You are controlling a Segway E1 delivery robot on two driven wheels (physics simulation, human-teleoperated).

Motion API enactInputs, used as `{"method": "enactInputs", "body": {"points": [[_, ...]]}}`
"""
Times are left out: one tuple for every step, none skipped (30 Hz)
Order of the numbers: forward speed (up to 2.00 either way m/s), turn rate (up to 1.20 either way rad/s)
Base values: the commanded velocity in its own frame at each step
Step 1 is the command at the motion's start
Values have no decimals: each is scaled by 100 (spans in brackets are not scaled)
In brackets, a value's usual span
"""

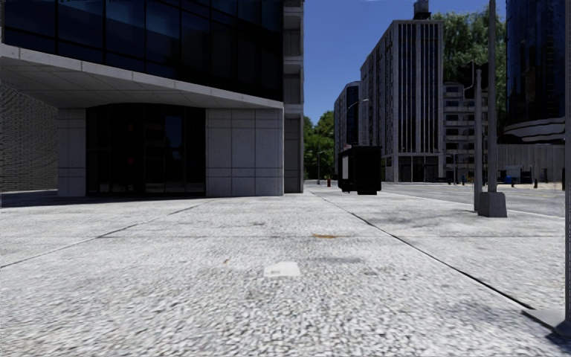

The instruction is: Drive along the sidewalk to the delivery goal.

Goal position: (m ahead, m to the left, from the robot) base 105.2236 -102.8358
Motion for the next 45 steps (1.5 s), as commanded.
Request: {"method": "enactInputs", "body": {"points": [[182,0],[146,0],[146,0],[131,0],[127,0],[126,0],[126,0],[125,0],[125,0],[125,0],[125,0],[125,0],[125,0],[125,0],[125,0],[125,0],[125,0],[125,0],[127,0],[127,0],[127,0],[128,0],[130,0],[130,0],[130,0],[130,0],[130,0],[130,0],[130,0],[130,0],[130,0],[130,0],[131,0],[131,0],[131,0],[131,0],[131,0],[131,0],[131,0],[131,0],[131,0],[131,0],[131,0],[131,0],[131,0]]}}
